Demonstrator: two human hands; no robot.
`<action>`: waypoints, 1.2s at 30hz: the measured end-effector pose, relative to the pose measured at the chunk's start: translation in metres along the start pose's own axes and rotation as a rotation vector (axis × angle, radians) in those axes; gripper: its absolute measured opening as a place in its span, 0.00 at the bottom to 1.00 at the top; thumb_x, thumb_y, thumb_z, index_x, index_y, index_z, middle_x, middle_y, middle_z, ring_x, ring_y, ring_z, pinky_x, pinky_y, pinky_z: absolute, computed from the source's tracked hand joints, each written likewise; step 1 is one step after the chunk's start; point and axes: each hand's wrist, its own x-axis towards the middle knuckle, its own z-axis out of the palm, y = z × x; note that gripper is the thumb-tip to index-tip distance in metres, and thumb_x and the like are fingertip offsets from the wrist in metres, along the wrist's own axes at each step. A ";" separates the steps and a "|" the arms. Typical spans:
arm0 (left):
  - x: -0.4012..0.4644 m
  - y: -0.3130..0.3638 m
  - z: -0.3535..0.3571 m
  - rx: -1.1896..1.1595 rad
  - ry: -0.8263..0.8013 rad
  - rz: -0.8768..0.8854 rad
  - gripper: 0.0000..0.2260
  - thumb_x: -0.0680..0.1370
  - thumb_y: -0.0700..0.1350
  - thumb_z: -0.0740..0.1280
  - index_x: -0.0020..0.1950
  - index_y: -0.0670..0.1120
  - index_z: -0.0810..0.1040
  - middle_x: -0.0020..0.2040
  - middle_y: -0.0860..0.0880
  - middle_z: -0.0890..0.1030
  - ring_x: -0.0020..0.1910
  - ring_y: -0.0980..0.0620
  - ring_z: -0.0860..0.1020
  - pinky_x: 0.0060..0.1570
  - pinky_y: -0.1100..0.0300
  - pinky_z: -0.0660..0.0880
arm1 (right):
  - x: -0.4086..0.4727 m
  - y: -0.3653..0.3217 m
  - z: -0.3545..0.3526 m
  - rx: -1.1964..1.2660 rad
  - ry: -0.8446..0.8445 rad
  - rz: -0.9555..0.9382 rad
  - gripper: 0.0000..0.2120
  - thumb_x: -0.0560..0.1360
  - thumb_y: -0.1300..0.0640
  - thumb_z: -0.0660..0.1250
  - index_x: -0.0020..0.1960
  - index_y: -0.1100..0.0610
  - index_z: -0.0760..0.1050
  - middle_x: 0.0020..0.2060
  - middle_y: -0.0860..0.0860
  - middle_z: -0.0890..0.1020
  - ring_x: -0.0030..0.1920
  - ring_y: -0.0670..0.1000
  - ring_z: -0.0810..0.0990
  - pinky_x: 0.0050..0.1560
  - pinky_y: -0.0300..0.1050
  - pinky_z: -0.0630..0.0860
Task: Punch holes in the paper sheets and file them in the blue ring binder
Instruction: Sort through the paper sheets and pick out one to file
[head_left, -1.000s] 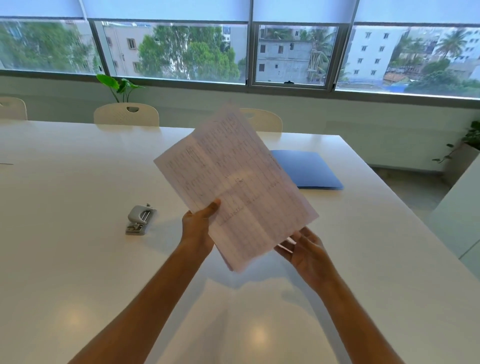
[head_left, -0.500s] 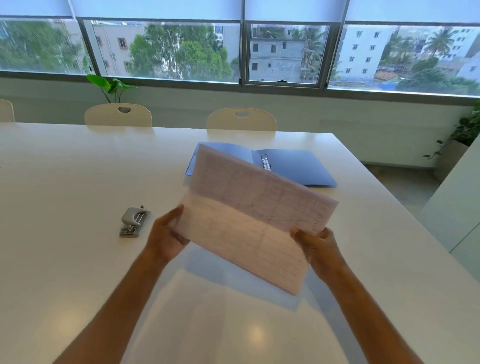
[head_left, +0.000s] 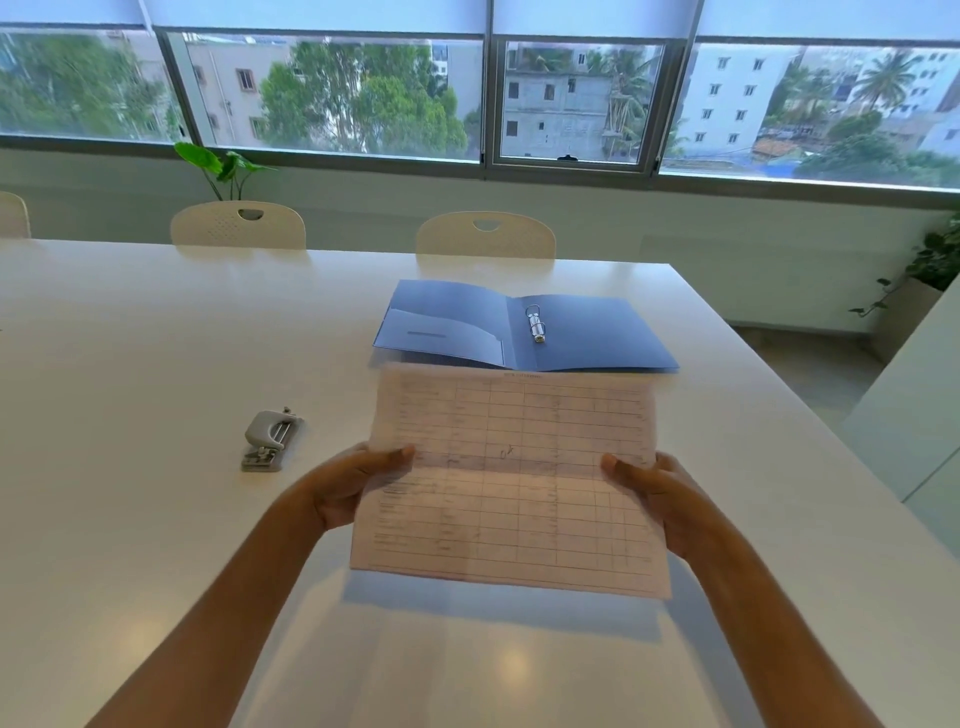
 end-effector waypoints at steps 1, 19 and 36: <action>0.002 -0.002 0.000 -0.054 -0.030 -0.004 0.35 0.61 0.45 0.81 0.65 0.37 0.74 0.58 0.33 0.79 0.51 0.36 0.81 0.47 0.42 0.80 | 0.000 0.001 -0.001 0.031 0.003 0.018 0.13 0.74 0.60 0.68 0.58 0.60 0.78 0.52 0.61 0.84 0.50 0.62 0.84 0.44 0.53 0.82; 0.007 -0.003 -0.002 0.077 0.010 0.111 0.36 0.57 0.51 0.83 0.61 0.40 0.77 0.57 0.37 0.81 0.53 0.38 0.81 0.48 0.45 0.80 | 0.009 0.008 -0.004 0.174 -0.051 -0.018 0.17 0.71 0.53 0.73 0.56 0.60 0.80 0.51 0.62 0.84 0.49 0.63 0.84 0.44 0.56 0.82; 0.024 -0.007 0.001 0.261 0.158 0.324 0.35 0.53 0.53 0.84 0.57 0.43 0.81 0.54 0.41 0.83 0.56 0.40 0.80 0.52 0.48 0.80 | 0.014 0.011 -0.012 -0.191 0.207 -0.254 0.33 0.47 0.43 0.83 0.48 0.56 0.83 0.45 0.53 0.87 0.48 0.54 0.85 0.44 0.48 0.83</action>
